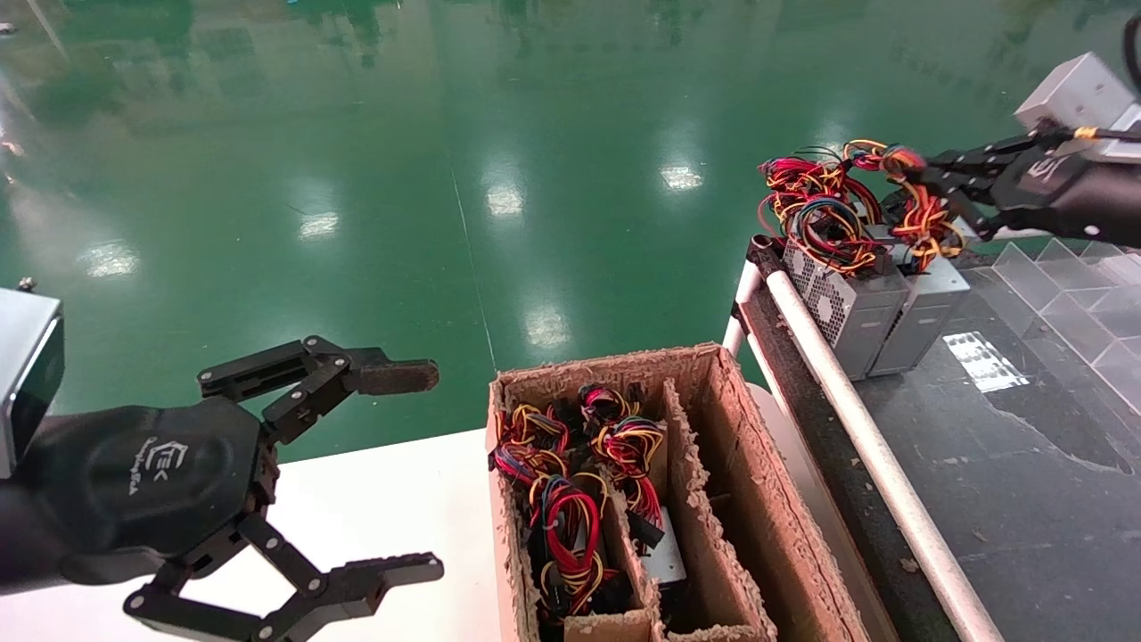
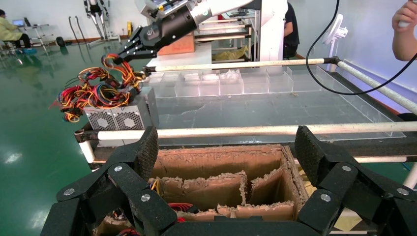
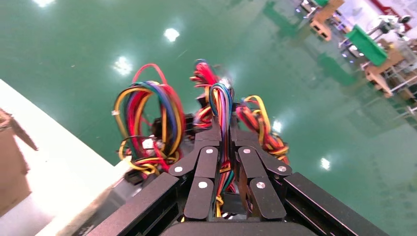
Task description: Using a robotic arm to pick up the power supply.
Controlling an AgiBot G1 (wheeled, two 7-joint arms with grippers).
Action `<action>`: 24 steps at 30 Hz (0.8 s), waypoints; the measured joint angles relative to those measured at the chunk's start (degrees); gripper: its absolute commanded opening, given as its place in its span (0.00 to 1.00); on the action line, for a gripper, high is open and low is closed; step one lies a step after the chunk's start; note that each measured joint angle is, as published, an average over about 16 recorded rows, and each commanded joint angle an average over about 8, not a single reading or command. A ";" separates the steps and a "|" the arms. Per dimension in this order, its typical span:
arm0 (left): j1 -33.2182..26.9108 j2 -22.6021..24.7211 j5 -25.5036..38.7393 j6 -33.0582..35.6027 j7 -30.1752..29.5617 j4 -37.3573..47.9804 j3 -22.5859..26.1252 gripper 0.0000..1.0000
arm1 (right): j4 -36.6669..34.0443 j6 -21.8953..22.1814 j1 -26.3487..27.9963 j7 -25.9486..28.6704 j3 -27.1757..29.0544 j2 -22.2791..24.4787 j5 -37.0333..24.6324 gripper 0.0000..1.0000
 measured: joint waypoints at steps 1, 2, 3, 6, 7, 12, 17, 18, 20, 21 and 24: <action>0.00 0.00 0.00 0.00 0.00 0.00 0.00 1.00 | -0.16 -0.18 0.06 -0.11 -0.06 -0.14 -0.07 0.95; 0.00 0.00 0.00 0.00 0.00 0.00 0.00 1.00 | -0.32 -0.34 0.12 -0.22 -0.11 -0.26 -0.15 1.00; 0.00 0.00 0.00 0.00 0.00 0.00 0.00 1.00 | -0.45 -0.47 0.17 -0.37 -0.19 -0.37 -0.25 1.00; 0.00 0.00 0.00 0.00 0.00 0.00 0.01 1.00 | -0.80 -0.72 0.32 -0.83 -0.41 -0.58 -0.56 1.00; 0.00 0.00 0.00 0.00 0.00 0.00 0.01 1.00 | -0.92 -0.77 0.37 -0.97 -0.46 -0.63 -0.64 1.00; 0.00 0.00 -0.01 -0.01 0.01 0.00 0.01 1.00 | -1.49 -0.75 0.61 -1.43 -0.69 -0.72 -0.96 1.00; 0.00 -0.01 -0.01 -0.01 0.01 0.00 0.02 1.00 | -1.94 -0.55 0.89 -1.61 -0.80 -0.70 -1.14 1.00; 0.00 -0.01 -0.01 -0.01 0.01 0.00 0.02 1.00 | -2.01 -0.53 0.96 -1.63 -0.78 -0.67 -1.11 1.00; -0.01 -0.01 -0.01 -0.01 0.01 0.00 0.02 1.00 | -2.17 -0.41 1.11 -1.62 -0.57 -0.57 -0.80 1.00; -0.01 -0.01 -0.01 -0.01 0.01 0.00 0.02 1.00 | -2.24 -0.31 1.16 -1.63 -0.40 -0.50 -0.57 1.00; -0.01 -0.01 -0.02 -0.01 0.01 0.00 0.02 1.00 | -2.37 -0.04 1.32 -1.73 0.15 -0.29 0.23 1.00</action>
